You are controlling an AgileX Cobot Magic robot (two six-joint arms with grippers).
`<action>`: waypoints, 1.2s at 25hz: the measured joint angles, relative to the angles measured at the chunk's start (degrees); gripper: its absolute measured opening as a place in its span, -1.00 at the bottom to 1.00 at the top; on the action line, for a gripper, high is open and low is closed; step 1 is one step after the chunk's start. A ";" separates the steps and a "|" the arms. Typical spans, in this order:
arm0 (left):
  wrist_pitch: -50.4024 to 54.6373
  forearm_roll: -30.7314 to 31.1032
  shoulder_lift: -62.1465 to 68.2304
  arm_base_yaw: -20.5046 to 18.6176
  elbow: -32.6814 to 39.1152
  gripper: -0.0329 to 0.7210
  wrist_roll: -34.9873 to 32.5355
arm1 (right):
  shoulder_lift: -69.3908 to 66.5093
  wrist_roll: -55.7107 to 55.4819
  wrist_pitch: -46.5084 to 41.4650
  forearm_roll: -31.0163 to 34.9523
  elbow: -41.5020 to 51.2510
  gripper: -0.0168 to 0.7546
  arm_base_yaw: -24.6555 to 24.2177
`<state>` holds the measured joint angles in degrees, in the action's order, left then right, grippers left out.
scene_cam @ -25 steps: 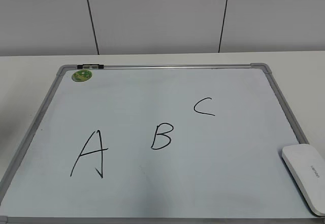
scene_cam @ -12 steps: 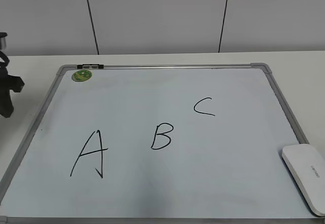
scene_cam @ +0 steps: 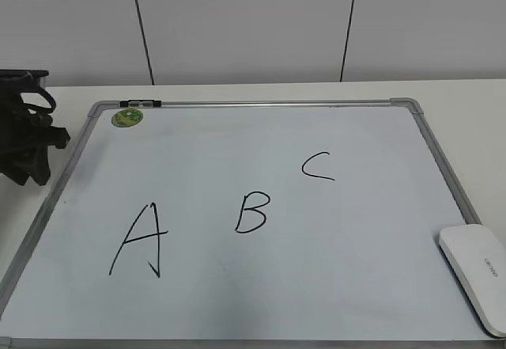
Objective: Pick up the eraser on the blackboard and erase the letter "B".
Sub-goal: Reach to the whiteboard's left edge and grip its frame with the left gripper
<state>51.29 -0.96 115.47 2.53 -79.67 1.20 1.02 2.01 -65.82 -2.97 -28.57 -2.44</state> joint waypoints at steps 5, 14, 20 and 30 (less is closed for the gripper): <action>-0.04 0.00 3.87 0.00 -2.40 -0.27 0.00 | 0.00 0.00 0.00 0.00 0.00 0.44 0.00; -0.02 -0.96 7.10 0.00 -3.37 -0.27 0.00 | 0.00 0.00 0.00 0.00 0.00 0.44 0.00; 0.17 -1.65 7.13 0.00 -3.49 -0.55 0.00 | 0.00 0.00 0.00 0.00 0.00 0.44 0.00; 0.45 -2.03 7.13 0.00 -3.61 -0.85 0.11 | 0.00 0.00 0.00 0.00 0.00 0.44 0.00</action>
<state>51.75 -3.00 122.60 2.53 -83.28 1.31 1.02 2.01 -65.82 -2.97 -28.57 -2.44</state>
